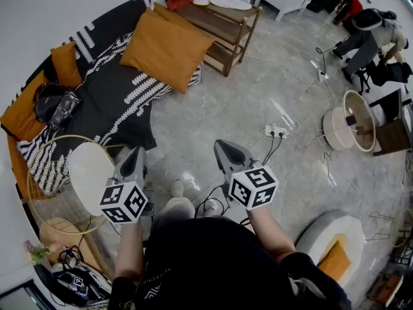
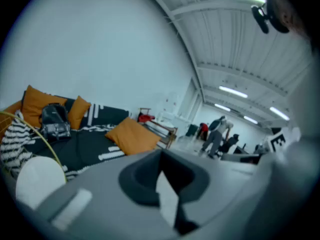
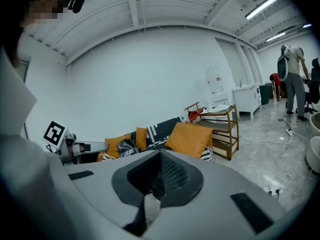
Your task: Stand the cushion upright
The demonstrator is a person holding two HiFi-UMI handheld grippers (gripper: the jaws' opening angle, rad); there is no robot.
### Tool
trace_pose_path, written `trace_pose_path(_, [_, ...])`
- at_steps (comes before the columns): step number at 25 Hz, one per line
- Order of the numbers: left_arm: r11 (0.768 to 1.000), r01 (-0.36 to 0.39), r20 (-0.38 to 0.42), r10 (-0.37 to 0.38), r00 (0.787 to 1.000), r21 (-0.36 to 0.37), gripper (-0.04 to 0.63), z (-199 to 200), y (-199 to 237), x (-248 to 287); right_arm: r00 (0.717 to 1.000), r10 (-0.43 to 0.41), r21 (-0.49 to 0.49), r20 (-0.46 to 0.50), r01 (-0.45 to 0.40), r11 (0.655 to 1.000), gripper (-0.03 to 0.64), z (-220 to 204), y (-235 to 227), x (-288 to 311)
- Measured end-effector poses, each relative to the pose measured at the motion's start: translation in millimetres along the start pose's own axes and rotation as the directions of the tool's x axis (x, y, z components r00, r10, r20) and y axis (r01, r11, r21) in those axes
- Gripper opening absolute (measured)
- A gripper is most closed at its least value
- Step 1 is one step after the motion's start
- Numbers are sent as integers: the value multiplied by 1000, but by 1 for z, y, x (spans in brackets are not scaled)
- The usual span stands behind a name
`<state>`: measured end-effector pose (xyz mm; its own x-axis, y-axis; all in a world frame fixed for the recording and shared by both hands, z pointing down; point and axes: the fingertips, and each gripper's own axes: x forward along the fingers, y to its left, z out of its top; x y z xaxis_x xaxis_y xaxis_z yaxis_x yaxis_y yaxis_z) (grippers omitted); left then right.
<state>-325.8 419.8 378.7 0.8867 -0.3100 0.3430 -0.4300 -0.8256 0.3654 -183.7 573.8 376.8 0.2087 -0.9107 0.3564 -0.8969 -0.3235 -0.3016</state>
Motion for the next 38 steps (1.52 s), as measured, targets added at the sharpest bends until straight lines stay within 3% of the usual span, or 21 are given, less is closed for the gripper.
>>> trace_pose_path(3, [1000,4,12,-4,1000,13,6,8,11,8,1000,-3,0,1,3,1000,-6,5,0,16])
trace_pose_path(8, [999,34,29,-33,999,-27,6,22,29,22,1000,1,35,11,-2,999,-6,11,0,40])
trace_pose_path(14, [999,23,-8,-23,1000,38,8,30,52,38,1000,10,33,1,-10,999,-6,19,9,76])
trace_pose_path(24, [998,55,-24,-54,998,30,8,36,90,46,1000,7,6,-26,-6,1000,-6,26,23,125])
trace_pose_path(32, [999,29,-53,-29,998,14,7,30,99,69,999,-7,-1,-49,7,1000,-6,33,3,148])
trace_pose_path(38, [1000,-16,-22,15,1000,-15,6,45,109,96,997,55,-52,-61,-58,997,-6,53,-11,187])
